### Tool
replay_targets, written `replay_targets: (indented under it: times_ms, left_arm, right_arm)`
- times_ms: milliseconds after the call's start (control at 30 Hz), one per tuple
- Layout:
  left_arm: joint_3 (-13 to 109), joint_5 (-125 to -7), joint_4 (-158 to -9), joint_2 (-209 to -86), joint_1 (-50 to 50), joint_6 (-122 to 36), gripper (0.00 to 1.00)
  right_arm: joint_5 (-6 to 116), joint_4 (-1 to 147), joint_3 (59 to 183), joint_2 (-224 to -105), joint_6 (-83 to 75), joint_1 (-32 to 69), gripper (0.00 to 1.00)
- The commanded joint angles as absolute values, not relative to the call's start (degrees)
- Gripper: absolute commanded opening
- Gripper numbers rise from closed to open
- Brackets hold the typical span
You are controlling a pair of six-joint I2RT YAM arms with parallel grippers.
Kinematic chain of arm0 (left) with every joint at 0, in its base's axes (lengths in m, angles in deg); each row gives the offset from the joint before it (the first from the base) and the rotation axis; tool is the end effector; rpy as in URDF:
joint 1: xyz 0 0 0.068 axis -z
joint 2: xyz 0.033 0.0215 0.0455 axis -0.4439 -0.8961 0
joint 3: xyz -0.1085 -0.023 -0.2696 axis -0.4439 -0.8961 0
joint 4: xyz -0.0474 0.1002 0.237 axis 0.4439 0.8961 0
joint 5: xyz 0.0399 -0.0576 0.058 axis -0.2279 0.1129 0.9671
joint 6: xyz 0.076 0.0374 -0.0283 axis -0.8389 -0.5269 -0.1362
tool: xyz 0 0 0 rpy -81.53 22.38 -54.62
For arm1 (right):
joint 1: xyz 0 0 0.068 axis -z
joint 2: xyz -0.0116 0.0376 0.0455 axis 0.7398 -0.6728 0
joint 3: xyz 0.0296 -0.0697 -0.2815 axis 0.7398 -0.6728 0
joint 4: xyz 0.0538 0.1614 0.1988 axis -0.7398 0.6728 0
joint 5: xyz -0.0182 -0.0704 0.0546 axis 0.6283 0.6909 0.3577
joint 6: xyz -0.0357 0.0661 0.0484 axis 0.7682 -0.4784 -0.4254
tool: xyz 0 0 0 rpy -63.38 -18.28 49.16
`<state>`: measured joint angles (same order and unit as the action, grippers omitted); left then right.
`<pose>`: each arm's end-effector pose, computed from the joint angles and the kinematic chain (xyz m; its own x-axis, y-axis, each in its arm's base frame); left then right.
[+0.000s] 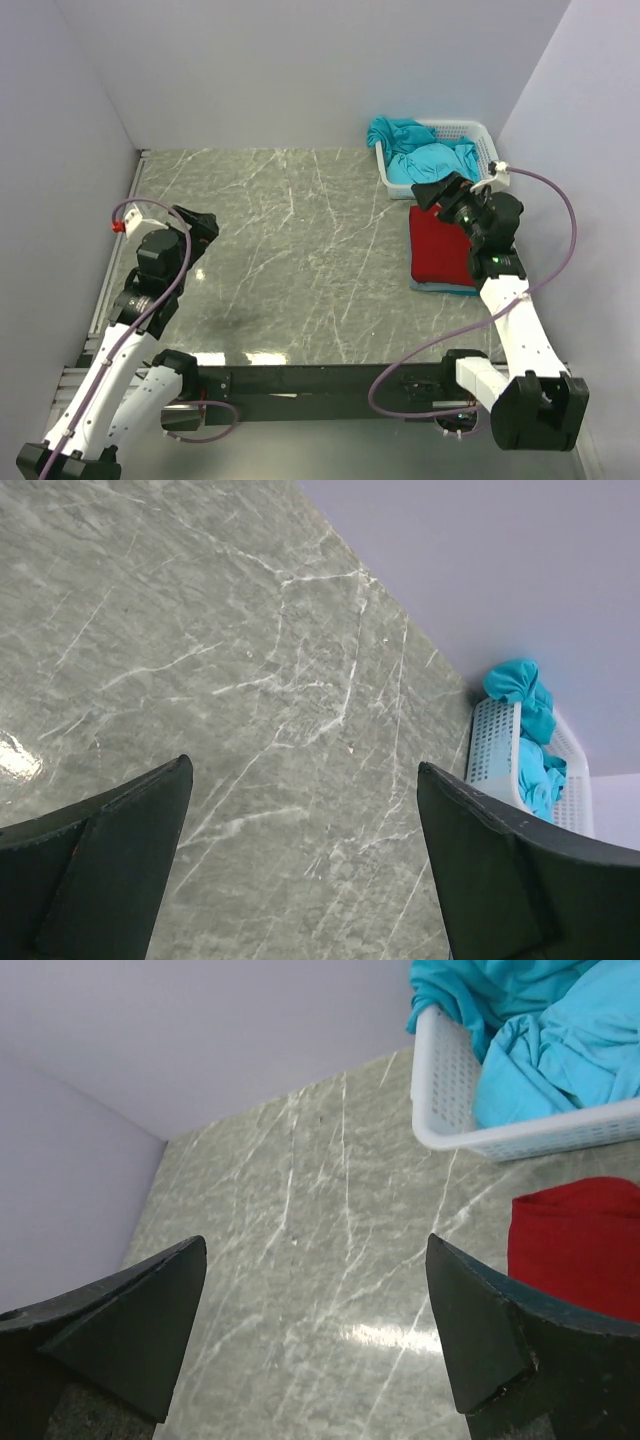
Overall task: Fold and stack the t-shirts
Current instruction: Grab the tshirt from the pile
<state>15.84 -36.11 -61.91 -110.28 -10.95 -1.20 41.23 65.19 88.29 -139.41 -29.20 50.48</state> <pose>0.1826 -0.0200 0.3117 -0.1023 -0.7492 -0.6543 -0.2904 0.6516 -0.7007 0.2618 0.0168 0.3377 -0.2506 0.5080 -0.8241 -0.2231 0.7981 0.5598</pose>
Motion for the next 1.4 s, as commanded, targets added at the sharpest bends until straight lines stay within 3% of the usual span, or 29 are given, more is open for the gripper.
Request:
replay_targets:
  times_ms: [0,233,467,933,1367]
  left_arm:
    - [16.8,-34.4,-66.4,-111.2,-11.2,-2.5,0.99]
    - [16.7,-31.4,-68.5,-113.5,-11.1,-4.5,0.99]
    - [16.8,-28.7,-70.6,-116.1,-11.2,-6.8,0.99]
    - [17.7,-27.3,-72.8,-123.6,-11.3,-7.8,0.99]
    - [18.0,-27.5,-73.7,-125.2,-11.4,-9.0,0.99]
  right_arm:
    - [44.7,61.9,92.7,-142.2,-32.2,50.3,0.96]
    - [48.8,58.9,101.7,-154.1,-29.5,50.4,0.96]
    - [45.6,69.7,125.7,-179.2,-25.4,50.1,0.96]
    - [46.5,82.1,172.2,-218.5,-29.2,48.2,0.96]
    - [52.5,72.9,180.2,-231.6,-45.2,46.7,0.96]
